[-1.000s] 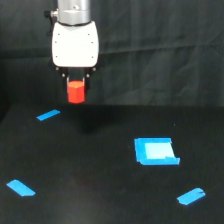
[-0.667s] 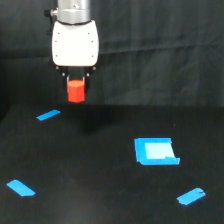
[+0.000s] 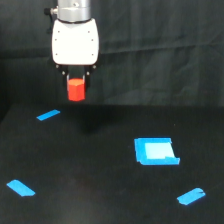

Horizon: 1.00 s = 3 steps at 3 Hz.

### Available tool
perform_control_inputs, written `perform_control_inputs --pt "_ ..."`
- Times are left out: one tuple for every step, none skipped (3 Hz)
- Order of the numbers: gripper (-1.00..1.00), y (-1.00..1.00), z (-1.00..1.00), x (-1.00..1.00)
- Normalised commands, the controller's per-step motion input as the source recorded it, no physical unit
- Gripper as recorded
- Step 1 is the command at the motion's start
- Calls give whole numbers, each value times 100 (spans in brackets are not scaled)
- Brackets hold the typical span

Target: Pick up the red object from the table

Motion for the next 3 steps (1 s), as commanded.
perform_control_inputs --pt "-100 -3 13 -1" --pt "-100 -5 11 0" --pt "-100 -5 11 -1"
